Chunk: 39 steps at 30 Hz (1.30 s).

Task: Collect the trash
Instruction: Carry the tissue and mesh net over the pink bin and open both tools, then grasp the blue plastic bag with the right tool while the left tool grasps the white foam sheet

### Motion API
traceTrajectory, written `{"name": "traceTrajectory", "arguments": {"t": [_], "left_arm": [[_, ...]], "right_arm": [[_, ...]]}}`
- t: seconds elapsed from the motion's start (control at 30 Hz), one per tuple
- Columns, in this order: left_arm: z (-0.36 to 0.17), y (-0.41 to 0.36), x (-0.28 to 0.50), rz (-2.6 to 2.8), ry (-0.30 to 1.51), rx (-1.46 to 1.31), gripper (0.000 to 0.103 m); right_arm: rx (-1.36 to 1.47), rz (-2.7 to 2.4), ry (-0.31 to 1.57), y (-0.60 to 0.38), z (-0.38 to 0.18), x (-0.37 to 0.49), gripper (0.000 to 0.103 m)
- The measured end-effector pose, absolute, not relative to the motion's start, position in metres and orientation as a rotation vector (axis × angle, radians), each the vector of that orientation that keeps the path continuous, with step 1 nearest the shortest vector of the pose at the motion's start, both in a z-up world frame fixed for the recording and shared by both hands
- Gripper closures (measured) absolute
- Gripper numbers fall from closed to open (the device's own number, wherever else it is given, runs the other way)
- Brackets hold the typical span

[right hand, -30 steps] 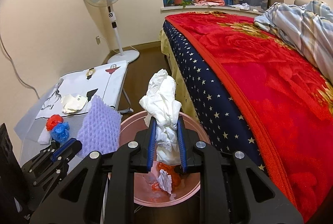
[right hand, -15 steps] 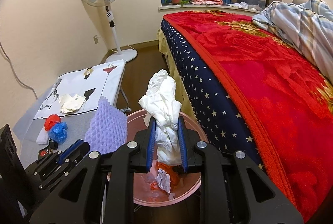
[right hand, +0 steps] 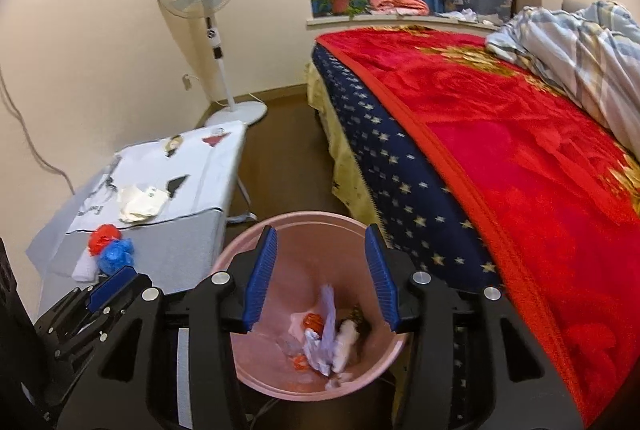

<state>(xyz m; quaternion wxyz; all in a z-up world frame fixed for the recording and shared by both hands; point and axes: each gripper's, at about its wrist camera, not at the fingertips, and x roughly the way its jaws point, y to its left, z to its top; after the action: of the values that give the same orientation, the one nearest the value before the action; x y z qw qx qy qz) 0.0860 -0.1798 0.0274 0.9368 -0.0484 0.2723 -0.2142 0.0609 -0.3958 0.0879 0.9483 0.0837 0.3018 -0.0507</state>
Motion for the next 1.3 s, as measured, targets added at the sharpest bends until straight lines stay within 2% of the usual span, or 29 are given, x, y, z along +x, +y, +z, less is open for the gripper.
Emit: {"name": "traceTrajectory", "arguments": {"t": [0.4, 0.73, 1.03, 1.17, 1.3], "left_arm": [[0.032, -0.082, 0.084, -0.235, 0.512, -0.148, 0.079], [0.014, -0.003, 0.093, -0.003, 0.535, -0.194, 0.079], [-0.010, 0.036, 0.110, 0.103, 0.591, -0.255, 0.079], [-0.019, 0.048, 0.119, 0.119, 0.620, -0.296, 0.079], [-0.031, 0.057, 0.130, 0.122, 0.659, -0.329, 0.077]], "right_arm": [[0.118, 0.105, 0.560, -0.298, 0.085, 0.081, 0.058], [0.150, 0.285, 0.589, -0.211, 0.047, 0.123, 0.058], [0.164, 0.386, 0.666, -0.171, 0.011, 0.154, 0.058], [0.175, 0.415, 0.705, -0.158, -0.003, 0.168, 0.056], [0.187, 0.434, 0.755, -0.149, -0.019, 0.182, 0.048]]}}
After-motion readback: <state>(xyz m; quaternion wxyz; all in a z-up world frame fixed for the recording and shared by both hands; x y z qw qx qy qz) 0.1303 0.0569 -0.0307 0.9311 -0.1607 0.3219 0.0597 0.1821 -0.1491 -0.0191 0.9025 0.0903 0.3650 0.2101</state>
